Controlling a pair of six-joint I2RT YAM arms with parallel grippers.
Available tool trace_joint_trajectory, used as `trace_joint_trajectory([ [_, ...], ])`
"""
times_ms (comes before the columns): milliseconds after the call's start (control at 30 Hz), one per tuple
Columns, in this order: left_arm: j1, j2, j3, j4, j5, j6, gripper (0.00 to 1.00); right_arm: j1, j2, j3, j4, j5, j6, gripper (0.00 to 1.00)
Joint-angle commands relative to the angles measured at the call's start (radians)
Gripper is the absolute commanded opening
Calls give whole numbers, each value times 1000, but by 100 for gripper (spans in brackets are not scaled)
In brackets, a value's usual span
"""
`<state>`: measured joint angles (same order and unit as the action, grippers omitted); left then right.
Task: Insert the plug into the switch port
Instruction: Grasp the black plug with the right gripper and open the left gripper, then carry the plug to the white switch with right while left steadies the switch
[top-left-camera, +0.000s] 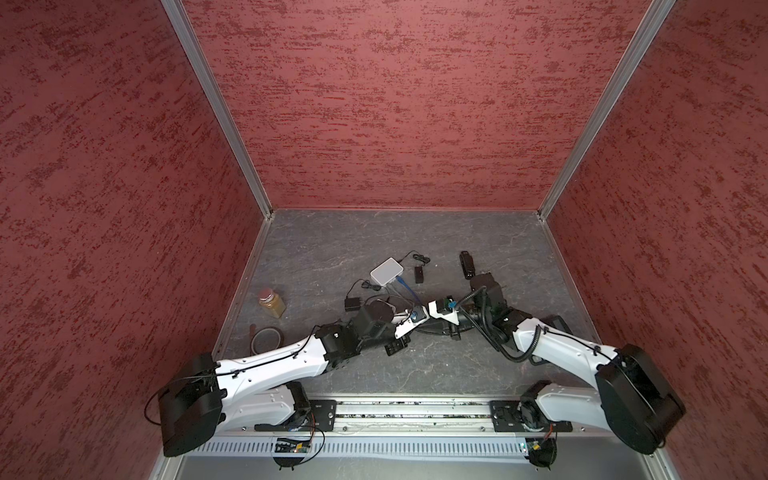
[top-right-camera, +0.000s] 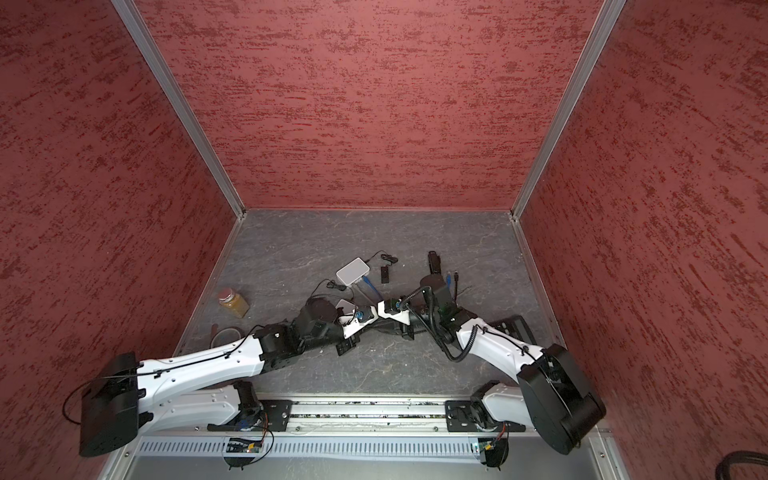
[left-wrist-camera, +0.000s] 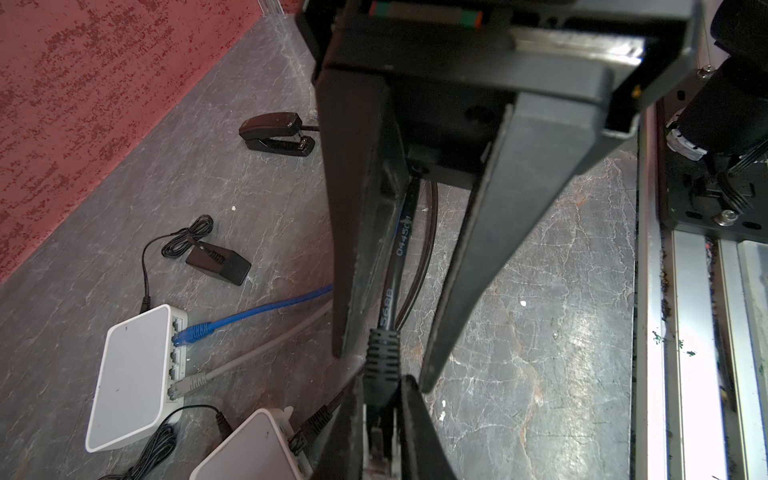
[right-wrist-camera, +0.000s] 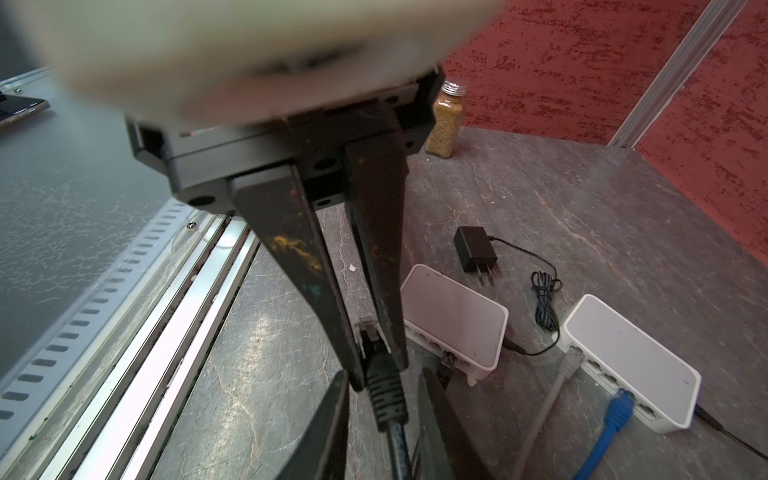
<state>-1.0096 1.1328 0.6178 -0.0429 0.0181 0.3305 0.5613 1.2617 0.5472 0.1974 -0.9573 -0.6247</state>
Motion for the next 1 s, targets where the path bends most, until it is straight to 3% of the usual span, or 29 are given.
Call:
trace_joint_trajectory([
  [0,-2,-25,-16,43,-18,11,8,6,7,4,-6,-44,-8,29],
  [533,-1,-35,-28,61,-27,13,9,7,34,25,-22,-67,-19,10],
  [667,-3,-30,-33,67,-43,9,21,6,32,20,-4,-60,-12,4],
  [767,0,-39,-45,80,-57,-1,40,7,25,-3,45,-23,14,1],
  [833,20,-53,-52,71,-47,-30,59,6,19,-23,83,15,32,0],
  [967,77,-100,-80,68,-26,-90,74,8,11,-53,123,89,75,0],
])
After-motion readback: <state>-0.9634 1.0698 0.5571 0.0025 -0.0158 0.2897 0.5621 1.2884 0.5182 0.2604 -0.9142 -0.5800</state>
